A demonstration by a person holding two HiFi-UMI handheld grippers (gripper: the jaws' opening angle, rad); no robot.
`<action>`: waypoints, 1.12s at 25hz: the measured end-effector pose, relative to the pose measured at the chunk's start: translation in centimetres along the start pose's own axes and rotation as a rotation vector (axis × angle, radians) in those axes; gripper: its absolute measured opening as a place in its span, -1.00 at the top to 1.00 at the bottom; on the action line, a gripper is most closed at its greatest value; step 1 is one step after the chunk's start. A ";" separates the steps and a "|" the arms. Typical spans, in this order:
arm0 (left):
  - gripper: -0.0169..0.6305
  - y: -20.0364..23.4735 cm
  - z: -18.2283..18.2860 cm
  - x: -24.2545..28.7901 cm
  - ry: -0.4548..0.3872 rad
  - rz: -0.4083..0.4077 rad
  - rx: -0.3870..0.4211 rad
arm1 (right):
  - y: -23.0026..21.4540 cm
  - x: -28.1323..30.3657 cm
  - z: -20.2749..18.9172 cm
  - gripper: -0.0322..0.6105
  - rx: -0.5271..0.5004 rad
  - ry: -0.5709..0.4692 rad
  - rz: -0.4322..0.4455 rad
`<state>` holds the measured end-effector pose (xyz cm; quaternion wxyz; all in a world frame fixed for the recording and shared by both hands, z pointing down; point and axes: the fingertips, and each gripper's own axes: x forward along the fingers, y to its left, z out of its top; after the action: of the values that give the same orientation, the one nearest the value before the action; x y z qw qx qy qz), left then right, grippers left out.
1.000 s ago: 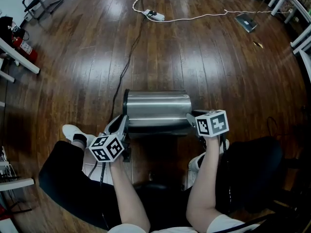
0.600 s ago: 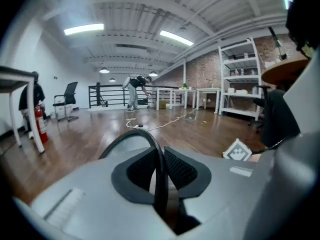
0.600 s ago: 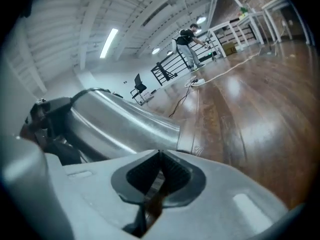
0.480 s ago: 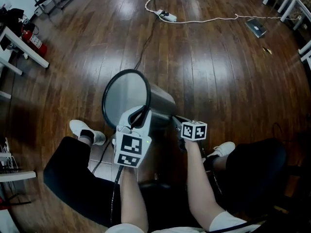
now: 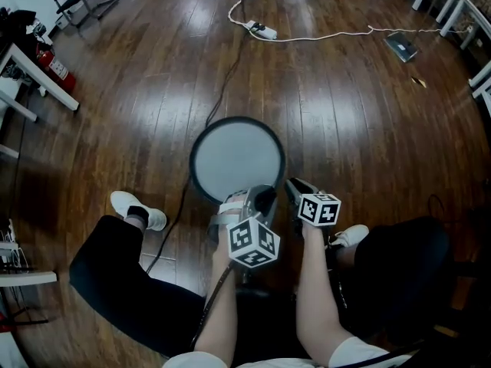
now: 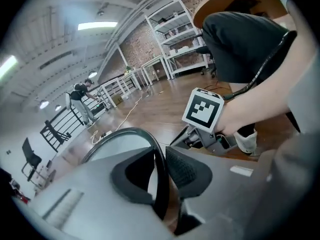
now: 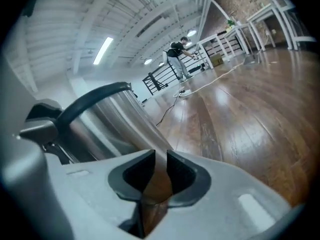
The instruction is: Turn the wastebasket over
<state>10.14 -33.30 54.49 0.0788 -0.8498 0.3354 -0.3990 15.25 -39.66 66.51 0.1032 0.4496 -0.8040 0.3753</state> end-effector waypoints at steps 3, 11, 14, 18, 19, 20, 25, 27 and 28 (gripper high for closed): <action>0.43 0.7 0.9 -0.8 -0.108 0.036 -0.121 | 1.7 -0.7 0.7 0.73 -0.112 0.013 0.025; 0.28 6.4 3.4 -10.1 -0.402 0.182 -0.456 | 7.4 -7.0 7.6 0.71 -0.359 -0.150 -0.002; 0.46 7.0 3.0 -13.9 -0.464 0.270 -0.472 | 11.5 -10.5 9.4 0.71 -0.397 -0.293 0.013; 0.84 5.4 0.8 -18.4 -0.511 0.327 -0.546 | 17.6 -14.1 7.3 0.74 -0.481 -0.349 0.056; 0.90 4.8 0.2 -19.4 -0.510 0.335 -0.546 | 19.2 -14.9 6.6 0.85 -0.504 -0.357 0.069; 0.90 4.2 -0.4 -20.2 -0.505 0.340 -0.538 | 20.9 -15.7 5.9 0.92 -0.525 -0.368 0.083; 0.90 0.5 -2.2 -25.8 -0.537 0.304 -0.531 | 28.3 -21.1 2.1 0.92 -0.574 -0.459 0.097; 0.90 -0.9 -2.6 -28.4 -0.561 0.288 -0.514 | 29.9 -23.4 0.6 0.92 -0.562 -0.487 0.061; 0.90 -1.6 -2.8 -29.8 -0.569 0.280 -0.510 | 30.5 -24.5 -0.3 0.92 -0.555 -0.496 0.045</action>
<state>-4.69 -12.83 38.42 0.0088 -0.8648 0.5007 -0.0376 4.86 -14.09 38.81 0.0152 0.4639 -0.8854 0.0249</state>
